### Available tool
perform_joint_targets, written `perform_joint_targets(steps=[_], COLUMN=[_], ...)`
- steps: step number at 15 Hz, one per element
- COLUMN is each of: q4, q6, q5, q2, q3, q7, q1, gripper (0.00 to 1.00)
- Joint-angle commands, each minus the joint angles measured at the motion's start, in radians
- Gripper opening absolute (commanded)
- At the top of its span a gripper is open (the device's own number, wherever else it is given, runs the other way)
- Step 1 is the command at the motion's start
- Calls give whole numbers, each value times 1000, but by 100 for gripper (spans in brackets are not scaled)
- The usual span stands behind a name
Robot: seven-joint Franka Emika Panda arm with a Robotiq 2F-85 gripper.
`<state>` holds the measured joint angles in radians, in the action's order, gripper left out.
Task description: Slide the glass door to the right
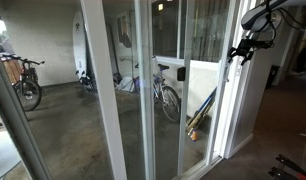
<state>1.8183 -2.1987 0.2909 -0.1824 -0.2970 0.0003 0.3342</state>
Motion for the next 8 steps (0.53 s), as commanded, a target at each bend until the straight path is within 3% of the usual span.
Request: perform_joint_targets(steps=[1,7,8], q4=[-54,-217,-242], q6=[116,222,221], q5=[21,39,98], q2=[-63,-172,-181], q3=[-33,-37,-28], q7=[-176,-214,-205], q1=[101,188,213], gripper=[100,100,100])
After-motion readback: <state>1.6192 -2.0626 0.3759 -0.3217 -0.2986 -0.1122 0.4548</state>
